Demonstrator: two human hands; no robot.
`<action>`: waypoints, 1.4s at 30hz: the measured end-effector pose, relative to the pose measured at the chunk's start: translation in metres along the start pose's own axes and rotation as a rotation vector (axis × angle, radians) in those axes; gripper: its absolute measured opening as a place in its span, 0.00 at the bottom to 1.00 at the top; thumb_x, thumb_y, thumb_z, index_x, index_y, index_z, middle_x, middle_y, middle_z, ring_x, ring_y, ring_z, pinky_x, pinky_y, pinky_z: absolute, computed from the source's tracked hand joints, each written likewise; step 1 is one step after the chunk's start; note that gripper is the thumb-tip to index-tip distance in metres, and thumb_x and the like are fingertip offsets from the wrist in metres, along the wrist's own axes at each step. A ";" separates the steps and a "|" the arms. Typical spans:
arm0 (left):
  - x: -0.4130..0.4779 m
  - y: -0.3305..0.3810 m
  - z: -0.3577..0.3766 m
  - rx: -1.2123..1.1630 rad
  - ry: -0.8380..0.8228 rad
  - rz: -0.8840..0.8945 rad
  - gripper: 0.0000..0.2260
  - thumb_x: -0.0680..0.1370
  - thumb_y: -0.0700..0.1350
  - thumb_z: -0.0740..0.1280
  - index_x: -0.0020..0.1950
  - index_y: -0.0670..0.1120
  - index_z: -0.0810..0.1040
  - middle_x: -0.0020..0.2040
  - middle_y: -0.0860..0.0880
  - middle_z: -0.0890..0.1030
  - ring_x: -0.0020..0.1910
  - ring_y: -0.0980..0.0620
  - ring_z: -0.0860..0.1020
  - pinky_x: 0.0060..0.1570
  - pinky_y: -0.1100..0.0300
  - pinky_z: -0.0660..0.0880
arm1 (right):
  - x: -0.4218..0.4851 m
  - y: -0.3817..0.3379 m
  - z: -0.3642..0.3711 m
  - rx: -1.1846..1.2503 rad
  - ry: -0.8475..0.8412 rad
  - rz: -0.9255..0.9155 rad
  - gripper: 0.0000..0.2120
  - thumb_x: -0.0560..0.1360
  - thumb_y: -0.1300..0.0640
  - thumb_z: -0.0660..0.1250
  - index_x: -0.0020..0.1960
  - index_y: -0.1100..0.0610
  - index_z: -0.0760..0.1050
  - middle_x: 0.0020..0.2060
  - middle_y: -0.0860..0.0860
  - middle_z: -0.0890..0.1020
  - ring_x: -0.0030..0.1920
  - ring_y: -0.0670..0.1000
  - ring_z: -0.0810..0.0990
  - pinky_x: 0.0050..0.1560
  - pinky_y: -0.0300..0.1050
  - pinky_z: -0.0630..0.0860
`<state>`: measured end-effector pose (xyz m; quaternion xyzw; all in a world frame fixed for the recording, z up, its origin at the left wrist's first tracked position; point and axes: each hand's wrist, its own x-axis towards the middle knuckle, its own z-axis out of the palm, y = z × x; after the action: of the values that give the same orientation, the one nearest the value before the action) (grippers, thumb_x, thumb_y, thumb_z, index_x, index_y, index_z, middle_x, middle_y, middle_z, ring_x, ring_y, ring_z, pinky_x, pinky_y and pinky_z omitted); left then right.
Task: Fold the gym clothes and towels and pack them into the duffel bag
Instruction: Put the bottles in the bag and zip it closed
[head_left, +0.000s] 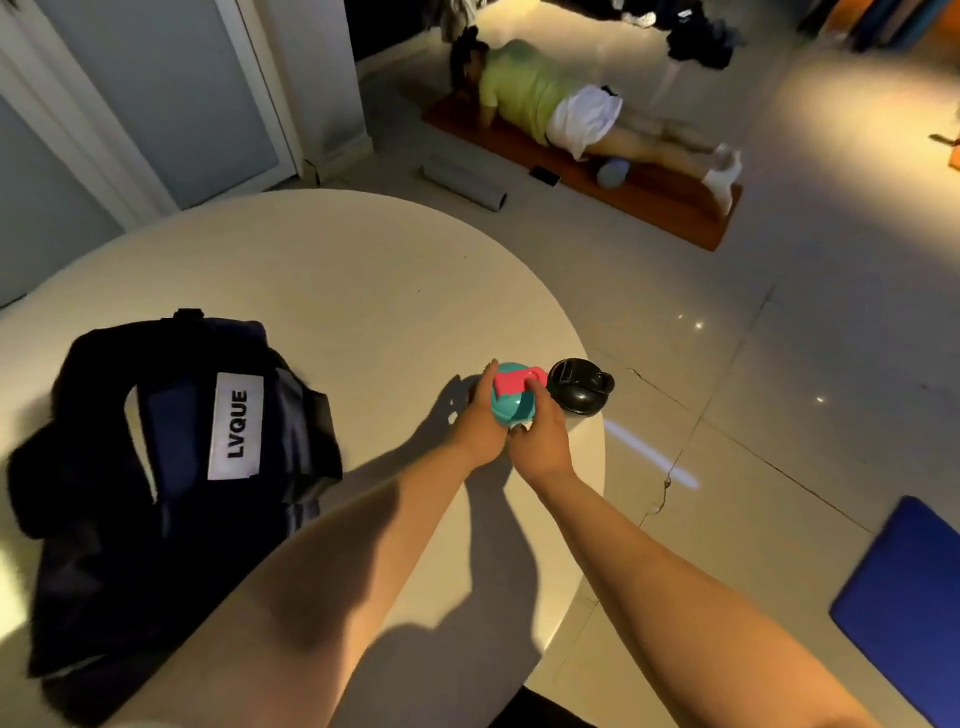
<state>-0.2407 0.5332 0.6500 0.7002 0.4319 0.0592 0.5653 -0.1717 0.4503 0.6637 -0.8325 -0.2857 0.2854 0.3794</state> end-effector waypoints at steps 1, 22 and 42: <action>0.001 0.002 0.001 -0.016 0.047 0.019 0.37 0.79 0.38 0.67 0.81 0.56 0.52 0.76 0.46 0.60 0.74 0.43 0.65 0.70 0.55 0.67 | 0.003 0.001 0.000 -0.008 0.003 0.003 0.33 0.76 0.70 0.62 0.79 0.56 0.60 0.71 0.61 0.67 0.70 0.59 0.70 0.67 0.44 0.68; -0.159 -0.113 -0.060 -0.012 0.560 0.148 0.39 0.68 0.66 0.75 0.73 0.54 0.65 0.67 0.53 0.76 0.66 0.54 0.75 0.65 0.49 0.76 | -0.090 -0.014 0.096 0.332 -0.069 -0.159 0.08 0.83 0.56 0.59 0.58 0.50 0.76 0.56 0.49 0.77 0.54 0.46 0.77 0.54 0.38 0.75; -0.277 -0.294 -0.032 -0.140 0.858 0.477 0.48 0.69 0.57 0.78 0.79 0.67 0.49 0.74 0.52 0.69 0.69 0.52 0.73 0.62 0.50 0.77 | -0.219 0.072 0.243 0.395 -0.014 -0.692 0.13 0.85 0.56 0.52 0.49 0.54 0.74 0.44 0.44 0.78 0.45 0.39 0.75 0.46 0.38 0.72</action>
<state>-0.5886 0.3673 0.5262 0.6524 0.4485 0.4985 0.3531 -0.4685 0.3724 0.5295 -0.5961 -0.4914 0.1962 0.6039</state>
